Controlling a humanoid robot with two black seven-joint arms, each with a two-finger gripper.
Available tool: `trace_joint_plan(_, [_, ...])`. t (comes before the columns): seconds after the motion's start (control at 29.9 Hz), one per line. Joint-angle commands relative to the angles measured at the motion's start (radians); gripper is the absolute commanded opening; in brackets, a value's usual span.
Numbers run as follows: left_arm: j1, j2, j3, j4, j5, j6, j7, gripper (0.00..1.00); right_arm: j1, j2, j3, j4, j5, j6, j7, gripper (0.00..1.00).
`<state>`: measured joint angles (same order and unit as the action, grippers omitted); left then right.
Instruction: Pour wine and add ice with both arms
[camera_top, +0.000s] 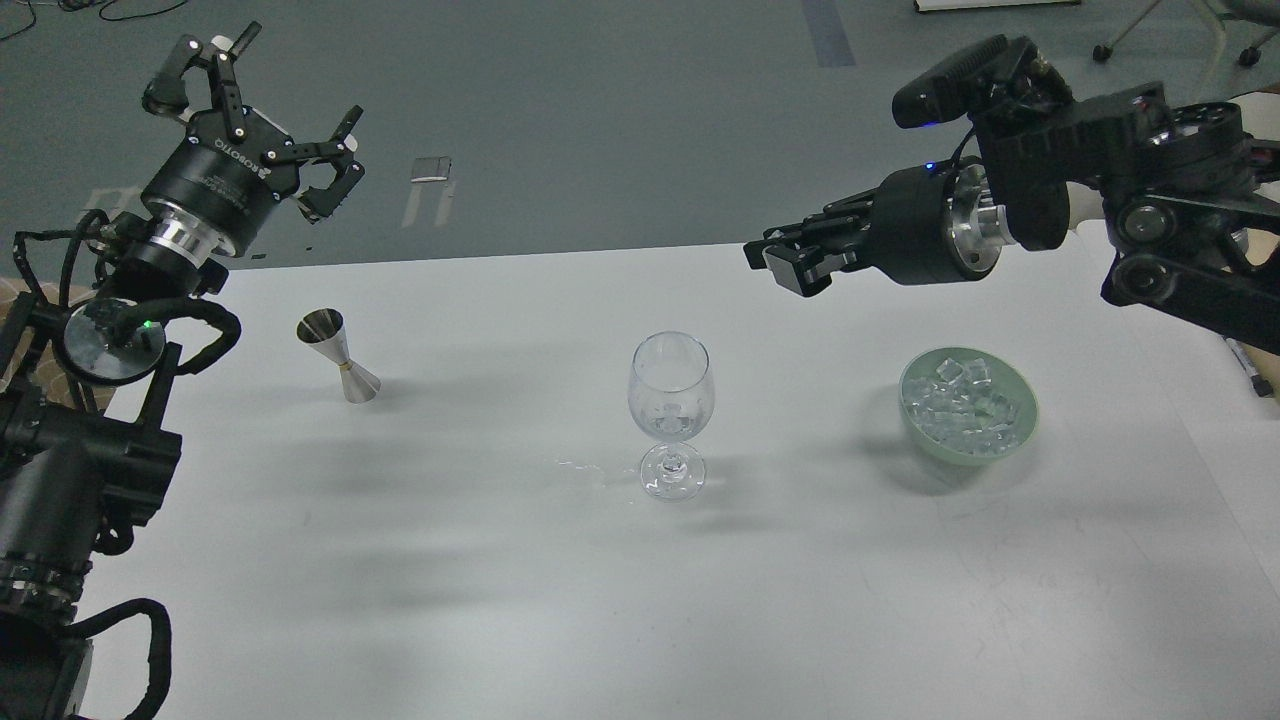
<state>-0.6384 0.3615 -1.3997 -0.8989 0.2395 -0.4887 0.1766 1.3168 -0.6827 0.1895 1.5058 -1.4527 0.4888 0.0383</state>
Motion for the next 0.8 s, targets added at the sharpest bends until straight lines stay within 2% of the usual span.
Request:
trace_joint_plan(0.0, [0.0,0.007,-0.001,0.0,0.0,0.0,0.0,0.98,0.002,0.018,-0.001,0.005,0.0,0.0,0.0,0.0])
trace_joint_plan(0.77, [0.002,0.008,0.001,0.0,0.0,0.0,0.0,0.98,0.022,0.111,-0.001,0.05,0.0,0.0,0.0,0.0])
